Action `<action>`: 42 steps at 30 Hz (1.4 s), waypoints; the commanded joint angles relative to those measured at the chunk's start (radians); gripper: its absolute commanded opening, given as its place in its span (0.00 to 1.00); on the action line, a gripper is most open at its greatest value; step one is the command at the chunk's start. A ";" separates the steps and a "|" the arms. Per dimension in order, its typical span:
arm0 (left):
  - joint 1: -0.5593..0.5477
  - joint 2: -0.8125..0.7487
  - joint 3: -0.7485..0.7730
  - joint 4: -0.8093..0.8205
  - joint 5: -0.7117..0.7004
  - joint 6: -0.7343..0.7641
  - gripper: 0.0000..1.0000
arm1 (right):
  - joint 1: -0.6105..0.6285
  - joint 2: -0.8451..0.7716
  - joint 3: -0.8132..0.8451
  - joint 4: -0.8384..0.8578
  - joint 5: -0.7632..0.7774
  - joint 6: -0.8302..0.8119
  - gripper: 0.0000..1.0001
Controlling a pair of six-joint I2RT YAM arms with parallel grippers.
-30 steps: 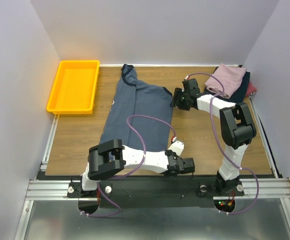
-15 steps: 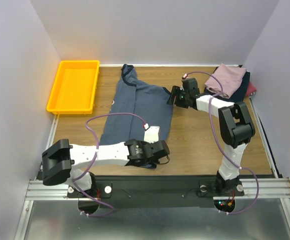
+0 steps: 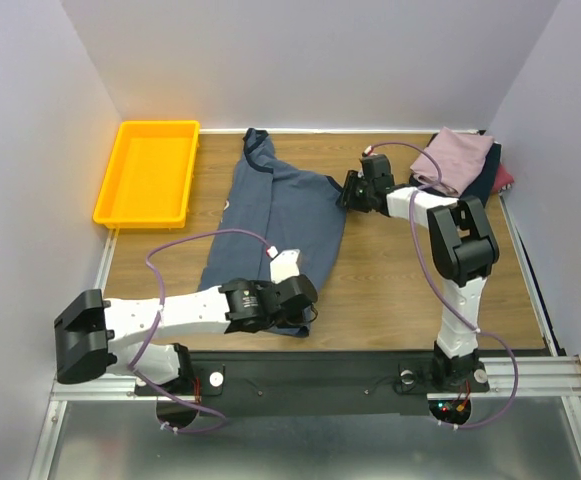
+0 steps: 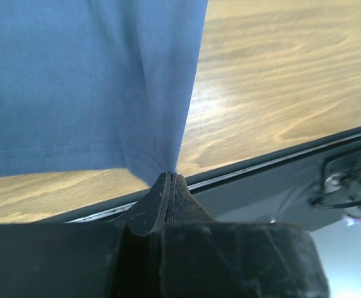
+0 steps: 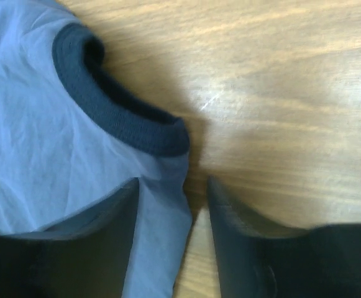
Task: Fold and stack the tank tops
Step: Fold the tank top
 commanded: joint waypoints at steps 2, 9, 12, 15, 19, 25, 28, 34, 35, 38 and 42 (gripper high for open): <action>0.014 -0.039 -0.012 0.009 0.012 0.007 0.00 | -0.002 0.033 0.041 0.027 0.040 0.025 0.35; -0.003 0.025 0.008 0.115 0.108 0.111 0.00 | -0.003 -0.008 0.012 0.053 0.136 0.029 0.06; -0.026 0.060 0.029 0.143 0.133 0.156 0.00 | -0.005 -0.041 -0.008 0.041 0.213 0.009 0.04; -0.053 0.093 0.048 0.176 0.168 0.191 0.00 | -0.005 -0.073 -0.003 -0.019 0.310 -0.009 0.02; -0.069 0.133 0.040 0.244 0.217 0.217 0.00 | -0.014 -0.107 0.000 -0.092 0.441 -0.031 0.03; -0.029 0.090 -0.026 0.285 0.190 0.179 0.00 | -0.019 -0.117 0.015 -0.122 0.462 -0.054 0.03; 0.045 0.021 -0.108 0.307 0.203 0.142 0.00 | -0.019 -0.117 0.035 -0.125 0.399 -0.043 0.03; 0.157 -0.099 -0.245 0.319 0.219 0.095 0.00 | -0.016 -0.088 0.104 -0.126 0.220 0.035 0.03; 0.183 -0.111 -0.269 0.315 0.219 0.087 0.00 | -0.011 -0.079 0.119 -0.126 0.203 0.047 0.03; 0.220 -0.160 -0.303 0.299 0.225 0.075 0.00 | 0.007 -0.032 0.182 -0.126 0.157 0.095 0.03; 0.260 -0.212 -0.309 0.250 0.210 0.070 0.00 | 0.041 0.028 0.262 -0.125 0.141 0.164 0.03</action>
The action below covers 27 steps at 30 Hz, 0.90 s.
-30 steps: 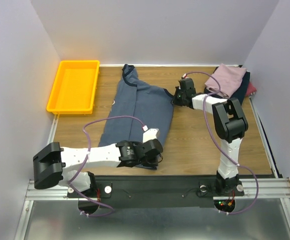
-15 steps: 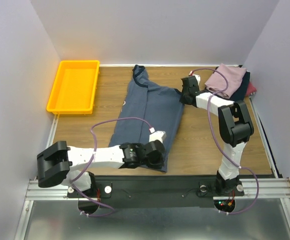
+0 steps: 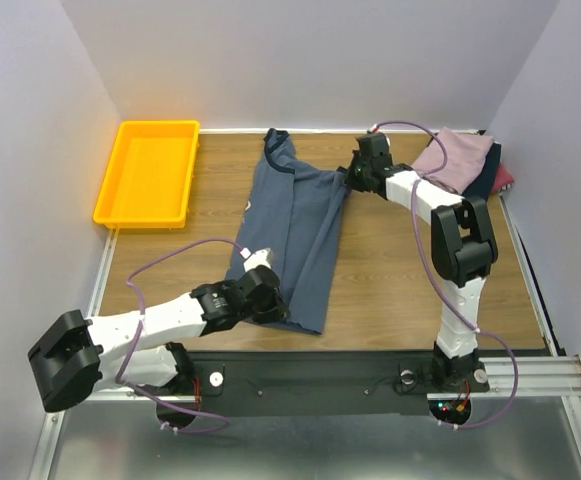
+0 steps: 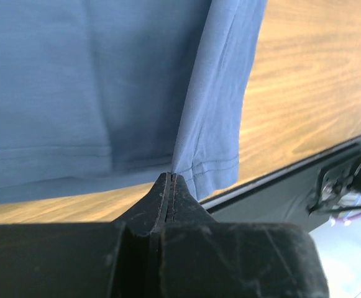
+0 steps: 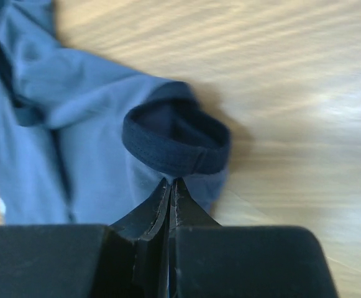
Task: Fold and stack the tank tops
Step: Fold the tank top
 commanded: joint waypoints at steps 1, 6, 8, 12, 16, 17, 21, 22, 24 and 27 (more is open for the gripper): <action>0.023 -0.071 -0.003 -0.053 -0.012 -0.019 0.00 | 0.041 0.057 0.096 0.033 -0.052 0.091 0.03; 0.042 -0.098 -0.005 -0.117 -0.023 -0.031 0.00 | 0.076 0.140 0.202 0.033 -0.048 0.130 0.03; 0.043 -0.098 -0.008 -0.132 -0.023 -0.038 0.00 | 0.084 0.155 0.224 0.033 -0.050 0.145 0.03; 0.045 -0.098 -0.011 -0.162 -0.034 -0.058 0.00 | 0.115 0.196 0.277 0.033 -0.042 0.154 0.03; 0.045 -0.114 -0.014 -0.203 -0.051 -0.077 0.00 | 0.139 0.239 0.328 0.033 -0.032 0.162 0.03; 0.045 -0.117 -0.016 -0.214 -0.054 -0.081 0.00 | 0.145 0.247 0.334 0.034 -0.030 0.162 0.03; 0.045 -0.117 -0.019 -0.245 -0.066 -0.090 0.00 | 0.159 0.284 0.368 0.033 -0.029 0.168 0.03; 0.045 -0.111 -0.016 -0.249 -0.074 -0.093 0.00 | 0.162 0.289 0.373 0.033 -0.027 0.171 0.03; 0.045 -0.100 -0.007 -0.275 -0.101 -0.097 0.00 | 0.167 0.302 0.382 0.033 -0.024 0.173 0.03; 0.045 -0.074 0.006 -0.318 -0.152 -0.116 0.00 | 0.168 0.322 0.392 0.033 -0.024 0.173 0.03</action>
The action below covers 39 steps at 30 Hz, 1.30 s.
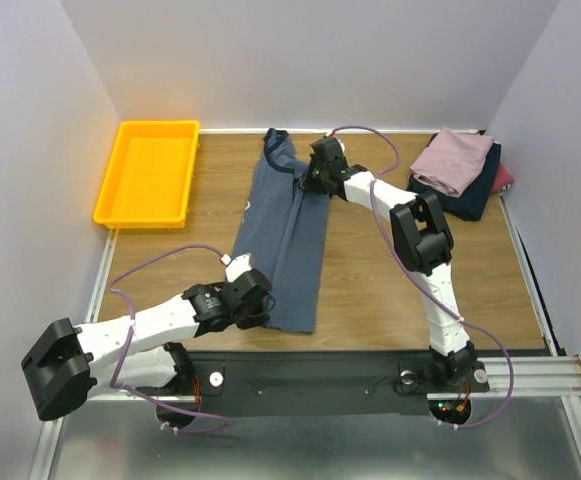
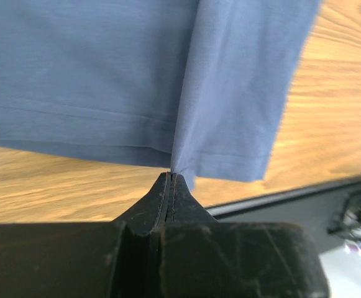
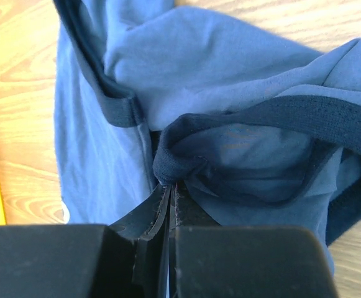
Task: Fold and stack the tank tops
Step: Fold the tank top
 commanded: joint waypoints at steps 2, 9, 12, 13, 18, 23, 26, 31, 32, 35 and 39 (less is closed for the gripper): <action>0.003 0.030 0.013 -0.091 -0.092 -0.029 0.00 | 0.005 0.034 0.057 0.033 0.019 0.012 0.07; 0.005 0.033 0.040 -0.119 -0.136 -0.045 0.12 | 0.007 0.014 0.057 0.034 0.004 -0.015 0.39; 0.005 0.012 0.074 -0.154 -0.164 -0.040 0.27 | 0.007 -0.006 0.075 0.034 -0.022 -0.029 0.59; 0.005 -0.008 0.086 -0.163 -0.173 -0.032 0.35 | 0.004 -0.014 0.080 0.034 -0.027 -0.040 0.64; 0.005 -0.068 0.215 -0.266 -0.265 0.001 0.43 | 0.005 -0.074 0.094 0.031 -0.033 -0.078 0.82; 0.005 -0.016 0.309 -0.167 -0.238 0.136 0.39 | -0.001 -0.137 0.063 0.025 0.005 -0.118 0.85; -0.007 0.123 0.365 -0.061 -0.166 0.234 0.34 | -0.027 -0.196 -0.001 0.021 0.045 -0.137 0.85; -0.033 0.346 0.474 0.039 -0.164 0.293 0.21 | -0.121 -0.270 -0.130 0.018 0.061 -0.144 0.79; -0.033 0.367 0.480 0.054 -0.169 0.294 0.19 | -0.133 -0.284 -0.176 0.018 0.056 -0.144 0.68; -0.033 0.461 0.514 0.068 -0.199 0.276 0.14 | -0.159 -0.286 -0.239 0.018 0.032 -0.151 0.53; -0.032 0.568 0.519 0.051 -0.242 0.210 0.08 | -0.159 -0.247 -0.277 0.022 0.001 -0.163 0.50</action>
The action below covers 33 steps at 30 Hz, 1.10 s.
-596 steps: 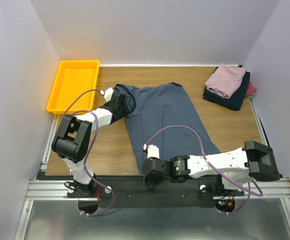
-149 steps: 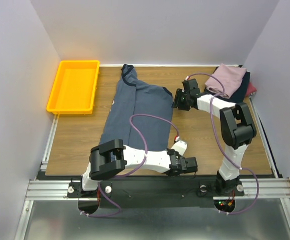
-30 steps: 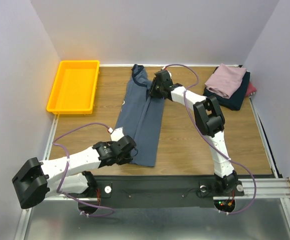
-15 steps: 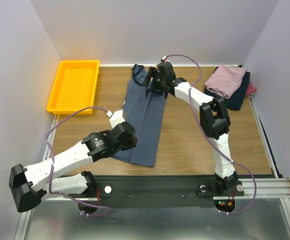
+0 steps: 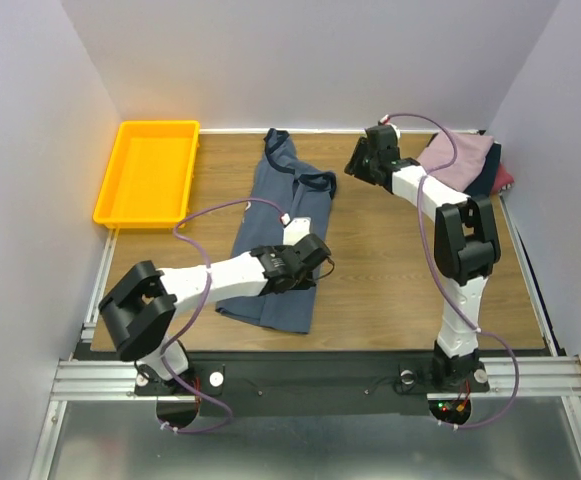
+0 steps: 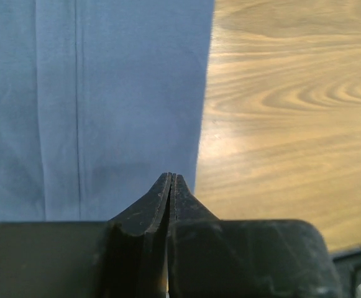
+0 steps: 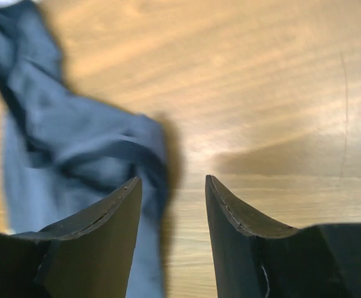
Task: Fold and stack the tank tops
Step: Fold the tank top
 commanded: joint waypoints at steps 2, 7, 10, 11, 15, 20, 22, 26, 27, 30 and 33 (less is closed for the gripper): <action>0.002 0.058 0.024 0.008 -0.075 -0.070 0.08 | 0.027 0.040 -0.040 0.013 -0.031 -0.027 0.50; 0.007 0.090 -0.051 0.043 -0.057 -0.116 0.06 | 0.029 0.073 -0.066 0.065 -0.059 -0.017 0.49; 0.009 0.110 -0.076 0.049 -0.038 -0.124 0.06 | 0.038 0.095 -0.062 0.087 -0.085 -0.011 0.49; 0.009 0.113 -0.080 0.049 -0.034 -0.127 0.05 | 0.040 0.100 -0.060 0.089 -0.083 -0.007 0.49; 0.010 0.115 -0.111 0.059 -0.002 -0.119 0.04 | 0.043 0.127 -0.050 0.093 -0.024 0.009 0.49; 0.010 0.095 -0.139 0.045 0.037 -0.090 0.00 | 0.043 0.161 -0.030 0.093 0.043 0.024 0.37; 0.010 0.095 -0.142 0.042 0.058 -0.073 0.00 | 0.043 0.182 -0.004 0.093 0.047 0.027 0.36; 0.010 0.093 -0.155 0.026 0.081 -0.056 0.00 | 0.043 0.218 0.042 0.096 0.049 0.036 0.36; 0.010 0.090 -0.159 0.025 0.081 -0.053 0.00 | 0.044 0.222 0.046 0.096 0.044 0.038 0.36; 0.010 0.089 -0.159 0.014 0.098 -0.036 0.00 | 0.049 0.232 0.061 0.102 0.050 0.036 0.31; 0.010 0.090 -0.152 -0.001 0.109 -0.016 0.00 | 0.049 0.232 0.065 0.101 0.087 0.016 0.12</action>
